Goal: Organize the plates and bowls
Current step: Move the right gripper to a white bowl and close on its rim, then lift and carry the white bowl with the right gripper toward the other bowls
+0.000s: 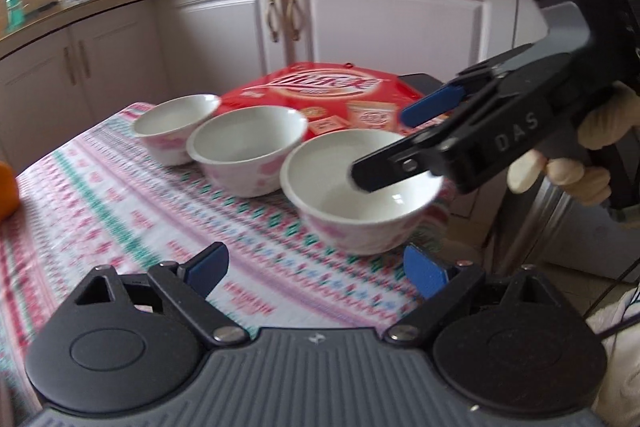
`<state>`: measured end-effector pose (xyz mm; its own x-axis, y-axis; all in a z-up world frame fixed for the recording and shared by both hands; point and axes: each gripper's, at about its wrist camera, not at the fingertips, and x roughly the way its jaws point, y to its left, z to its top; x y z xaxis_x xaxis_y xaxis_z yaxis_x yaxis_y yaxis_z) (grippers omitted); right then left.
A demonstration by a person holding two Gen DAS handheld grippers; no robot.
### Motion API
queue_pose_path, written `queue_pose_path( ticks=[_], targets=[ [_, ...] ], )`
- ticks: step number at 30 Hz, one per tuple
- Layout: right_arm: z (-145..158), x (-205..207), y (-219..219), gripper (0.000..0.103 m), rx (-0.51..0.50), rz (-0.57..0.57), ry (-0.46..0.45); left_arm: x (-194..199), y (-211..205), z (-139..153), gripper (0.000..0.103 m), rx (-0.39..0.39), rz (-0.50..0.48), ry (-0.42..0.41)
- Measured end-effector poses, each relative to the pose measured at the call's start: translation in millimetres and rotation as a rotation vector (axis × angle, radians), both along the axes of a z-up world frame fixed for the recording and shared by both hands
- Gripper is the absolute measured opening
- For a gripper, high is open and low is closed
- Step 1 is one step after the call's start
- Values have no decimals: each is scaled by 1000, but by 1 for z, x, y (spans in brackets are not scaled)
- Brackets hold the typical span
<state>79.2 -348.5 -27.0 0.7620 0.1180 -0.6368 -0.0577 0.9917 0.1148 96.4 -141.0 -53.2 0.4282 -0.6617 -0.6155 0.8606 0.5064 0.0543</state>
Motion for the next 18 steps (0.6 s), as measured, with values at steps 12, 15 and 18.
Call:
queue_pose_path(
  ticks=[12, 15, 18],
  targets=[
    [-16, 15, -17, 85, 100, 4, 71, 1, -32, -15, 86, -8, -49, 17],
    [-17, 16, -16, 81, 115, 14, 78, 1, -33, -16, 80, -11, -54, 23],
    [-17, 16, -15, 81, 111, 18, 79, 2, -32, -16, 78, -17, -55, 23]
  ],
)
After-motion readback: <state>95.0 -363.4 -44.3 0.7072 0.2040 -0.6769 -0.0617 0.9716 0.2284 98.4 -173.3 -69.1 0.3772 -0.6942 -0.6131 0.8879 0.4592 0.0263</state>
